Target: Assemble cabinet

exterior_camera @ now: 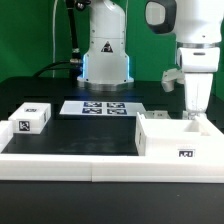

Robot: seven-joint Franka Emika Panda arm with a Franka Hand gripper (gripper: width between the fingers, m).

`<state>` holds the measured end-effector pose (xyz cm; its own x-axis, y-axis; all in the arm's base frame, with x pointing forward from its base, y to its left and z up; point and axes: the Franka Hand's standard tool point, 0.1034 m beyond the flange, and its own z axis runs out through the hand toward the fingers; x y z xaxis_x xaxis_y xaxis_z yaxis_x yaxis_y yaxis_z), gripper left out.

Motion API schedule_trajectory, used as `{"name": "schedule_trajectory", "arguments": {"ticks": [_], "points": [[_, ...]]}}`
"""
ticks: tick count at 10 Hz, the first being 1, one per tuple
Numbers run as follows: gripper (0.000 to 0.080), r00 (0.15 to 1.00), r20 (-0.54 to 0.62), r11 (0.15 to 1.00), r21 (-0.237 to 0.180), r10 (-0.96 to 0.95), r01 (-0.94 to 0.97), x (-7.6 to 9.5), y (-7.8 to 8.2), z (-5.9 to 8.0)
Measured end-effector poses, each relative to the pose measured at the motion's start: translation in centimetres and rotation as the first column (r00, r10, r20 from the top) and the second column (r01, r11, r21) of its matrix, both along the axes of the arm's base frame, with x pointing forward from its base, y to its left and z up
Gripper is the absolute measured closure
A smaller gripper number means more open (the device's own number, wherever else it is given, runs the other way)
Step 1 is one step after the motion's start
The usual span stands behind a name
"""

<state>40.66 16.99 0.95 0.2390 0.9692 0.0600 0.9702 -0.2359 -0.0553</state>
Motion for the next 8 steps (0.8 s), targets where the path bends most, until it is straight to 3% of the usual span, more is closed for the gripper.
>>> {"name": "schedule_trajectory", "arguments": {"ticks": [1,8], "points": [[0.0731,1.0,0.006,1.0,0.002,0.0,0.0,0.19,0.04,0.15],[0.0731,1.0,0.002,1.0,-0.004,0.001,-0.001,0.27,-0.06,0.4]]}}
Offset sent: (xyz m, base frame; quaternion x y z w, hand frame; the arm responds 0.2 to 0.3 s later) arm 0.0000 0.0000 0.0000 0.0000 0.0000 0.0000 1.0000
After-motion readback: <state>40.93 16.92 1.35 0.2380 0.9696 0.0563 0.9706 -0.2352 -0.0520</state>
